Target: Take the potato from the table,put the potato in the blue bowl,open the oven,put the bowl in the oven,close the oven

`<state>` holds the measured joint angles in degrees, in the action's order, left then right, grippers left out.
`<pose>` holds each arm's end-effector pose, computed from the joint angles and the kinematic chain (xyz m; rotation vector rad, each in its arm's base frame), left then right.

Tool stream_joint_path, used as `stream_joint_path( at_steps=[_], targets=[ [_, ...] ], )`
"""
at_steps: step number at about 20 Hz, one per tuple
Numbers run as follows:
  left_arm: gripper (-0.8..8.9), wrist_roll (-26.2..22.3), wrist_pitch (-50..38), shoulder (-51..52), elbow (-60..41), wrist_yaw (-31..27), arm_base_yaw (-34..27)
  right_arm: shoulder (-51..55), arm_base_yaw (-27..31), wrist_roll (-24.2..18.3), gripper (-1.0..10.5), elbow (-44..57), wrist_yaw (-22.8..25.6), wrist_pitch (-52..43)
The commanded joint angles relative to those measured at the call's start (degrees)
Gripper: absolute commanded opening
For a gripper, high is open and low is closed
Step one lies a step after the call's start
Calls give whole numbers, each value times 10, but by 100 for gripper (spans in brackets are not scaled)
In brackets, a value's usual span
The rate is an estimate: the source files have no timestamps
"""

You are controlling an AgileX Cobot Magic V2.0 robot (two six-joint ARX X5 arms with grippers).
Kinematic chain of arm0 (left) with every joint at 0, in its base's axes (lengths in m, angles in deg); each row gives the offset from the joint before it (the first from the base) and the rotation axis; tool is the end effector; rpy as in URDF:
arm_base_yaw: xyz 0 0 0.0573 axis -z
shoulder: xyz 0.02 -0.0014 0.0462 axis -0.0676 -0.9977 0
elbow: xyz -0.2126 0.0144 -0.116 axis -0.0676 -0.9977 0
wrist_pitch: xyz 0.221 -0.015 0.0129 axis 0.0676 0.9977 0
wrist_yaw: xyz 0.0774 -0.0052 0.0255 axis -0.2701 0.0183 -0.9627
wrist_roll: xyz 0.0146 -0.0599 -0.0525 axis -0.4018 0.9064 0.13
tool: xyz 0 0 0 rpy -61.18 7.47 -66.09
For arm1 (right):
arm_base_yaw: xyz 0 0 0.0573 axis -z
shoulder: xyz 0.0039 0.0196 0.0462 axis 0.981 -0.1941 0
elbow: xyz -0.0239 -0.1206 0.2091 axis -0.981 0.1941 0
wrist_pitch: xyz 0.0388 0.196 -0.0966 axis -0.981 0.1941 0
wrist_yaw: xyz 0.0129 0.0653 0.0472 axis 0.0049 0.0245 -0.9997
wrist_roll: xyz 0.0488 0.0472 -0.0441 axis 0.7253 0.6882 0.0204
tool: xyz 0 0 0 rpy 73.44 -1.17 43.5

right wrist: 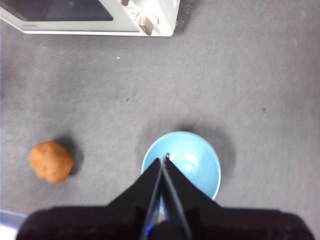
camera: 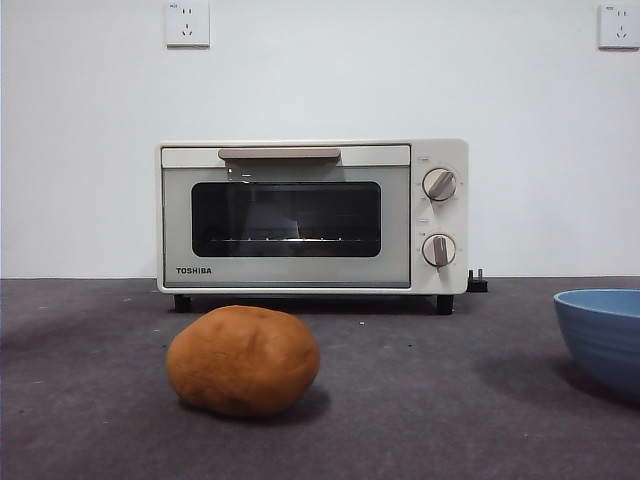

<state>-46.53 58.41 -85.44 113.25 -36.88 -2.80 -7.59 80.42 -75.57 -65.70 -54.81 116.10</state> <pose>0.1658 -0.0309 0.3284 -0.1777 0.8008 -0.4150 0.1860 0.0171 0.3365 0.1345 0.9658 0.3113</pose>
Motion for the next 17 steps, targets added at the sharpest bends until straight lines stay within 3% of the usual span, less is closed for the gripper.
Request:
stream_joint_path(
  at_steps=[1,8,12,17],
  targets=[
    [-6,-14,-1,-2,2,2,1,-23,-35,-18,-8,-4,-2,-15],
    [-6,-15,-1,-2,2,2,1,-116,-296,13,12,-4,65,-93],
    [-6,-32,-1,-4,2,0,1,-196,-411,11,274,-4,65,-121],
    [-5,-38,-1,-4,2,0,1,-266,-502,-18,608,-4,88,-150]
  ],
)
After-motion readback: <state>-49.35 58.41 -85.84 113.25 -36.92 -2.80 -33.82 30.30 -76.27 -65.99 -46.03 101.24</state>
